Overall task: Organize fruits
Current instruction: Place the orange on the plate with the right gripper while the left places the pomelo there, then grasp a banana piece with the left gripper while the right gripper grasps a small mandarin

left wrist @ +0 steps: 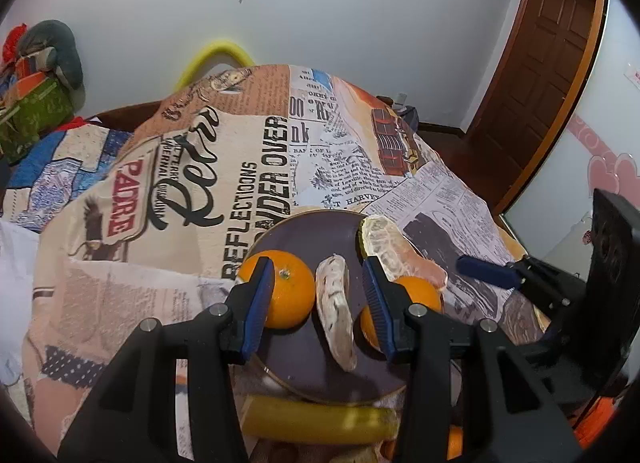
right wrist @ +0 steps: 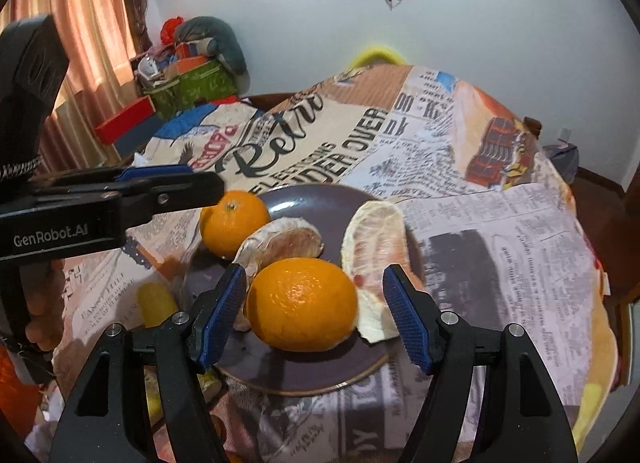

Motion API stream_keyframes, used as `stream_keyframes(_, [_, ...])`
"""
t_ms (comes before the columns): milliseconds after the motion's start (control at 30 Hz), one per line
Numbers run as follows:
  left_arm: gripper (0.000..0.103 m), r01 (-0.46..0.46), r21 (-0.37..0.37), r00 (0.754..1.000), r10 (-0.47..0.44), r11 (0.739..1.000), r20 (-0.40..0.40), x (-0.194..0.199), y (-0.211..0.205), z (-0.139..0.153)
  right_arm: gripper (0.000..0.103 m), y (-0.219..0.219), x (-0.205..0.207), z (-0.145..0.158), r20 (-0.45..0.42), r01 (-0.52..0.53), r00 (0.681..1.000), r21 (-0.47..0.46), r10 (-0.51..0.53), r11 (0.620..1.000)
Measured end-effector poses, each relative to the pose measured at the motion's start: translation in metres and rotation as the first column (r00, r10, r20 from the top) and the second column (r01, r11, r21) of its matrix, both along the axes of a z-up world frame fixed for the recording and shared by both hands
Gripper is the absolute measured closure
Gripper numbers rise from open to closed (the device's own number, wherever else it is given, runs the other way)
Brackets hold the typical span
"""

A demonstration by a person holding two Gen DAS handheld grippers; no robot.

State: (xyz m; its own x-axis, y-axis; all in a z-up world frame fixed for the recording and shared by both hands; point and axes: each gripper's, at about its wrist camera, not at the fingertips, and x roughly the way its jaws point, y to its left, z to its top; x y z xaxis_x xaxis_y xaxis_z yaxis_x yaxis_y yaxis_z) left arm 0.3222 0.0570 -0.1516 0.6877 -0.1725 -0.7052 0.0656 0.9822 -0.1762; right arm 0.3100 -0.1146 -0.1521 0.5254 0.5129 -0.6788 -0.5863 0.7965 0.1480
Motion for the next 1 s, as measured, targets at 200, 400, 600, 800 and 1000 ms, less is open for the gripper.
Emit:
stream_keyframes(200, [0.058, -0.01, 0.012, 1.0, 0.01, 1.0, 0.001, -0.026, 0.002, 0.008, 0.035, -0.014, -0.017, 0.016, 0.026, 0.021, 0.999, 0.013, -0.022, 1.0])
stream_keyframes(400, [0.056, -0.018, 0.02, 1.0, 0.018, 1.0, -0.007, -0.057, 0.001, 0.011, 0.035, -0.024, -0.039, 0.025, 0.044, 0.036, 0.998, 0.011, -0.037, 0.999])
stream_keyframes(600, [0.056, -0.024, 0.021, 0.999, 0.025, 0.999, -0.037, -0.086, -0.001, 0.005, 0.035, -0.037, -0.063, 0.028, 0.045, 0.05, 0.998, 0.013, -0.05, 0.999])
stream_keyframes(800, [0.056, -0.024, 0.022, 0.996, 0.025, 0.999, -0.083, -0.11, -0.005, -0.011, 0.035, -0.043, -0.083, 0.022, 0.037, 0.057, 0.998, 0.005, -0.058, 0.998])
stream_keyframes(1000, [0.056, -0.009, 0.013, 0.99, 0.011, 1.0, -0.139, -0.126, -0.014, -0.032, 0.035, -0.046, -0.102, 0.006, -0.003, 0.056, 0.998, -0.004, -0.056, 0.998])
